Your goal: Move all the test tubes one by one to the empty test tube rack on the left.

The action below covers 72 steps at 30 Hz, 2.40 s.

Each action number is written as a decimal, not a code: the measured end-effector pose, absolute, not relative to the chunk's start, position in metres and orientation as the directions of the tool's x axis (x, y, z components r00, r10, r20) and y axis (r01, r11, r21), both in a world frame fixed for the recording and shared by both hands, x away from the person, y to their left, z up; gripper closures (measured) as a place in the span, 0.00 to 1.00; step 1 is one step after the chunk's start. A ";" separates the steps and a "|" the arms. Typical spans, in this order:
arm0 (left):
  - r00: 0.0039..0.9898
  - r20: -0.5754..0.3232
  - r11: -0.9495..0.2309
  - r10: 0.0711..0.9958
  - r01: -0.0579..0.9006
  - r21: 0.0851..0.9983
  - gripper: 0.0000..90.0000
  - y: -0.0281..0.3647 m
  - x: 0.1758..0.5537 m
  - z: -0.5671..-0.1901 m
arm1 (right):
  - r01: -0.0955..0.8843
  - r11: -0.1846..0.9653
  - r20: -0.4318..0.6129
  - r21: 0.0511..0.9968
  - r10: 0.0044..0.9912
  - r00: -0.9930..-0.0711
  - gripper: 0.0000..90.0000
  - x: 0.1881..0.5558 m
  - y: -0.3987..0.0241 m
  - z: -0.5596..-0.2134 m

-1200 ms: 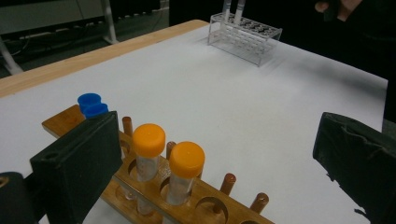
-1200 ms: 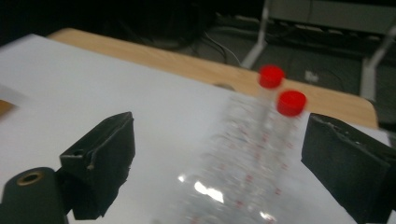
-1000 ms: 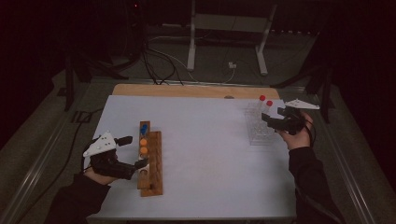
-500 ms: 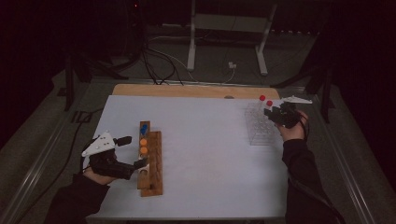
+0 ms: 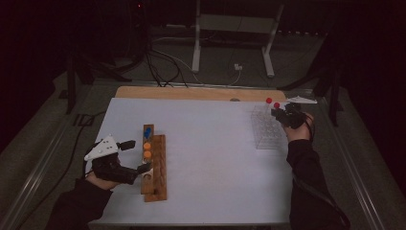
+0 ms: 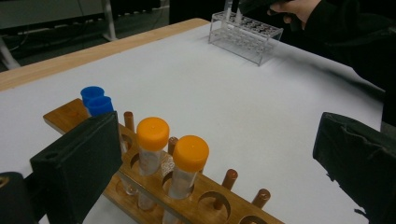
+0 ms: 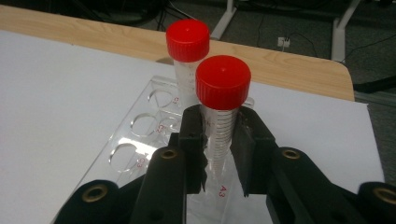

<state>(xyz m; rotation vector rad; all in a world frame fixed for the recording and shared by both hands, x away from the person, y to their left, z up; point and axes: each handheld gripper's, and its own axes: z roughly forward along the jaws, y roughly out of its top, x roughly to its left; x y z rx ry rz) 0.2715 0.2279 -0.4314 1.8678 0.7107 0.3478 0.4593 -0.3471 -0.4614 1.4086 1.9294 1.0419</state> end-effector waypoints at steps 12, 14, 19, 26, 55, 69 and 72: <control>0.784 -0.091 -0.261 0.614 0.311 0.914 0.02 0.228 0.271 -0.429 | 0.493 0.175 -0.011 0.852 0.948 -0.318 0.82 0.449 -0.346 -0.432; 0.786 -0.090 -0.264 0.611 0.309 0.914 0.02 0.228 0.271 -0.428 | 0.481 0.184 -0.026 0.857 0.948 -0.317 0.82 0.446 -0.345 -0.427; 0.793 -0.087 -0.268 0.603 0.304 0.914 0.02 0.225 0.270 -0.425 | 0.456 0.206 -0.052 0.866 0.944 -0.327 0.82 0.438 -0.341 -0.412; 0.805 -0.083 -0.279 0.587 0.298 0.913 0.02 0.219 0.268 -0.421 | 0.414 0.230 -0.064 0.881 0.923 -0.378 0.82 0.419 -0.328 -0.394; 0.867 -0.077 -0.334 0.493 0.270 0.903 0.03 0.178 0.279 -0.405 | 0.323 0.419 -0.059 0.849 0.681 -0.730 0.82 0.331 -0.216 -0.413; 0.906 -0.045 -0.368 0.421 0.215 0.905 0.04 0.147 0.282 -0.394 | 0.257 0.490 -0.052 0.833 0.533 -0.845 0.82 0.297 -0.167 -0.415; 0.916 -0.046 -0.366 0.398 0.204 0.908 0.06 0.138 0.282 -0.393 | 0.252 0.493 -0.042 0.833 0.509 -0.860 0.82 0.294 -0.159 -0.415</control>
